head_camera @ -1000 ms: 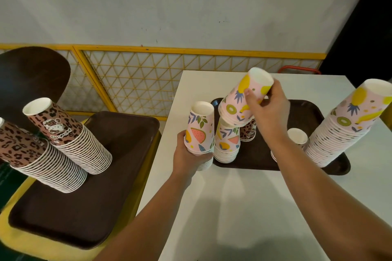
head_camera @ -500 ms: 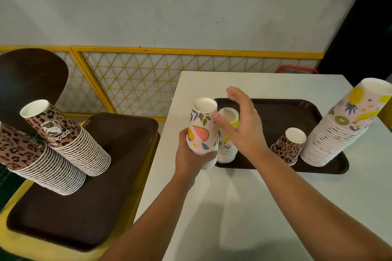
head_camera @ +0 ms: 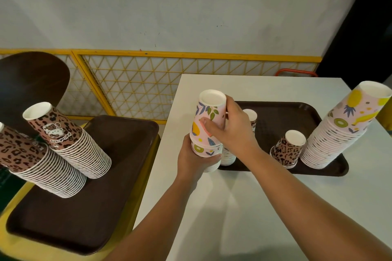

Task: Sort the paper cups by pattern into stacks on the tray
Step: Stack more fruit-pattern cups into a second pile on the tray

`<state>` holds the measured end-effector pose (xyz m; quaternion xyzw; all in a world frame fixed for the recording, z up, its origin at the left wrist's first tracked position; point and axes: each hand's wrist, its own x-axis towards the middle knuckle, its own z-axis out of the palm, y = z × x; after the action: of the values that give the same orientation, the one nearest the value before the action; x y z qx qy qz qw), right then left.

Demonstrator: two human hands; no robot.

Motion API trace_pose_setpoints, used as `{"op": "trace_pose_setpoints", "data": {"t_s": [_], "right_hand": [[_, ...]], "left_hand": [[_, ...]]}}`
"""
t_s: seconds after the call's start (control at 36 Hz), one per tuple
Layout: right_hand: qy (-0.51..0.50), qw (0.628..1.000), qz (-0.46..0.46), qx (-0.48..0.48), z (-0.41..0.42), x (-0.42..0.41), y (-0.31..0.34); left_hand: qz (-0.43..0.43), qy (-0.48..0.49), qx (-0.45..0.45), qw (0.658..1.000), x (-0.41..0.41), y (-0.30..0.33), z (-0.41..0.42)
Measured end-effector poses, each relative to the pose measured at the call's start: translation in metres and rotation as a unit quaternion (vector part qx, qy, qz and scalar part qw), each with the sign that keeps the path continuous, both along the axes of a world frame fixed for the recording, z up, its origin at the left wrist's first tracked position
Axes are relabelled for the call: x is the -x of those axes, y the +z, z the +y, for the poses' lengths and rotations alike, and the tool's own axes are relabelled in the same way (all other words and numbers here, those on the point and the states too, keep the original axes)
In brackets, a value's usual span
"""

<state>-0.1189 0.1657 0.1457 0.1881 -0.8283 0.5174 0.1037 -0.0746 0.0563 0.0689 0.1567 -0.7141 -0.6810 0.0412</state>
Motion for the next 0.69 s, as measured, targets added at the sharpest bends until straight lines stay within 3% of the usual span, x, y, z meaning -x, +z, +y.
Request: {"op": "trace_pose_setpoints", "data": {"t_s": [0.33,0.47,0.69], "right_hand": [[-0.101,0.979,0.081,0.155,0.019,0.011,0.043],[-0.131,0.981,0.086,0.114,0.029,0.021,0.025],[-0.128,0.991,0.021,0.028,0.031,0.02,-0.027]], "left_hand": [[-0.022,0.013,0.029,0.999,-0.003,-0.006,-0.005],[-0.026,0.019,0.036,0.999,-0.002,-0.007,-0.007],[-0.017,0.027,0.051,0.998,-0.001,-0.001,-0.008]]}}
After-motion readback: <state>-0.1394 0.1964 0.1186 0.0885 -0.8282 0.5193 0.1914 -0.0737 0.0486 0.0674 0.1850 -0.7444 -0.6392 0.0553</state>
